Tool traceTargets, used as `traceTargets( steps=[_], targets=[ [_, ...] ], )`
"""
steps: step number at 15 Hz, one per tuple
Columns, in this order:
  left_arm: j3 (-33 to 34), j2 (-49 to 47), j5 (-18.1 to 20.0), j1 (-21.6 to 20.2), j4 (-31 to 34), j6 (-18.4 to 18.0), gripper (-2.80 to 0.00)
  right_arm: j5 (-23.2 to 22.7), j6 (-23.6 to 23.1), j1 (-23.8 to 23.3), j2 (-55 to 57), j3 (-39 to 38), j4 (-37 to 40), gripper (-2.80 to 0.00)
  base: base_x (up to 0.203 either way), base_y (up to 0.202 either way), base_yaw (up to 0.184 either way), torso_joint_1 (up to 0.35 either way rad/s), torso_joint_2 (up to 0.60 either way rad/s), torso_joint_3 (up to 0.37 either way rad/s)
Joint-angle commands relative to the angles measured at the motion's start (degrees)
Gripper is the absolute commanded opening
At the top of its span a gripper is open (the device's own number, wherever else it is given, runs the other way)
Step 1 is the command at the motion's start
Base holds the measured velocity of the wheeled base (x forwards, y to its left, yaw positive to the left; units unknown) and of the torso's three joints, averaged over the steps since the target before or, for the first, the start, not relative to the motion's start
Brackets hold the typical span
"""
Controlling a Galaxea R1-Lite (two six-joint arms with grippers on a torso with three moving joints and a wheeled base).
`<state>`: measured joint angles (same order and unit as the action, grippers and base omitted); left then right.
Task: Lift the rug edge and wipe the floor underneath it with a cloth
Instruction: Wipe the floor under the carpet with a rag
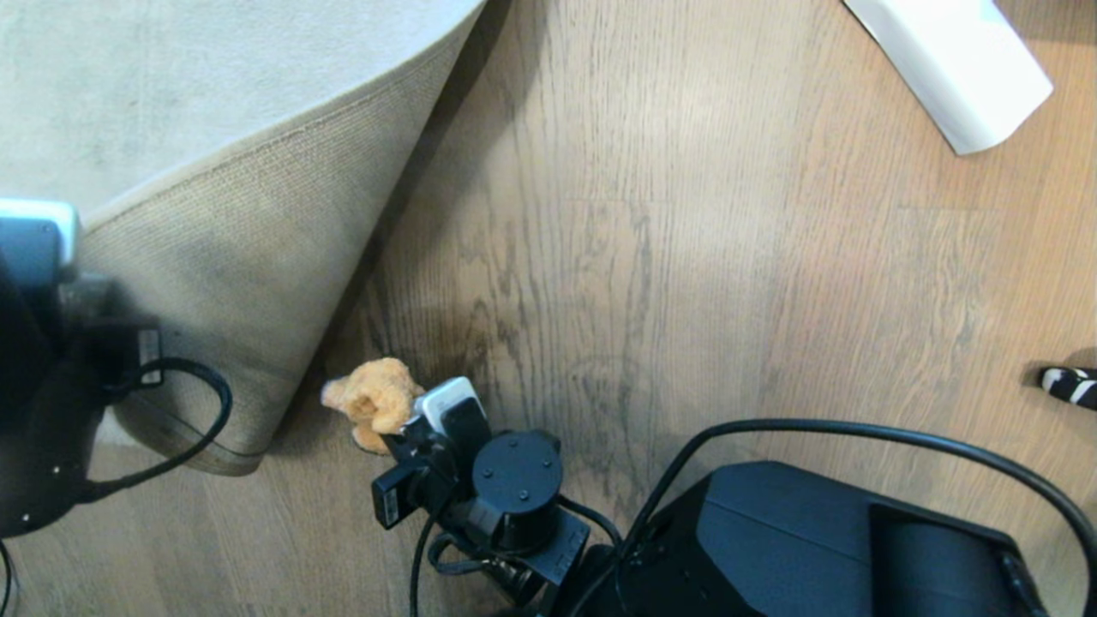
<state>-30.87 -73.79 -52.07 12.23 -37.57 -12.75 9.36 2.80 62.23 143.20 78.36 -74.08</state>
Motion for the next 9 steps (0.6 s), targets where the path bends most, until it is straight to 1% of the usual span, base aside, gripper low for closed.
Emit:
traceTargets(
  steps=[1, 4, 6, 9],
  targets=[
    [0.0, 0.0, -0.3, 0.0, -0.2, -0.1, -2.8, 0.0, 0.0, -0.1, 0.9, 0.2, -0.4, -2.8, 0.0, 0.0, 0.0, 0.0, 0.0, 0.0],
    [0.1, -0.1, -0.3, 0.0, -0.2, -0.1, -2.8, 0.0, 0.1, -1.5, 2.4, 0.7, -0.5, -2.8, 0.0, 0.0, 0.0, 0.0, 0.0, 0.0],
    [0.2, -0.2, -0.3, 0.0, -0.2, -0.1, -2.8, 0.0, 0.1, -3.5, 3.0, 1.1, -0.5, -2.8, 0.0, 0.0, 0.0, 0.0, 0.0, 0.0],
    [0.1, -1.4, -0.2, 0.1, -0.3, -0.1, -2.8, -0.1, 0.2, -7.9, 4.0, 1.7, -0.5, -2.8, 0.0, 0.0, 0.0, 0.0, 0.0, 0.0]
  ],
)
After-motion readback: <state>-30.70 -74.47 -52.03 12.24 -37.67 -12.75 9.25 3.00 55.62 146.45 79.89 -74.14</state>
